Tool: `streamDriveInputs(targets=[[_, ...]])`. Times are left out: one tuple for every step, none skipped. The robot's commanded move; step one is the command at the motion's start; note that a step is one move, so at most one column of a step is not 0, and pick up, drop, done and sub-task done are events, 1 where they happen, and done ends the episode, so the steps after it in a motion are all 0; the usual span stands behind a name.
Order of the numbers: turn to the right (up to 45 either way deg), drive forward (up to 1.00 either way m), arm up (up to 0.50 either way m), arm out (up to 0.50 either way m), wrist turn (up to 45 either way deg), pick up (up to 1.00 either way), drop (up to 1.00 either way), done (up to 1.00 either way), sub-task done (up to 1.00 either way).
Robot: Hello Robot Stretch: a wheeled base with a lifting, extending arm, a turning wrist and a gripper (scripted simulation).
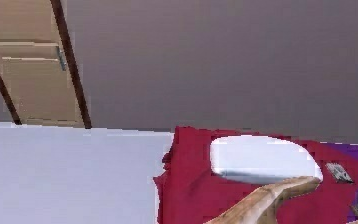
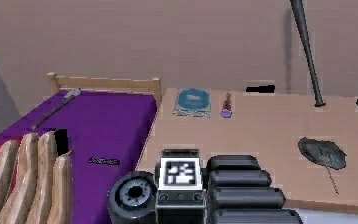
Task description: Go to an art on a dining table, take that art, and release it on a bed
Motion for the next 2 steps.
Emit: streamDriveInputs(targets=[[6.0,0.0,0.0,0.0,0.0,0.0,0.0,0.0,0.0],[-36.0,0.0,0.0,0.0,0.0,0.0,0.0,0.0,0.0]])
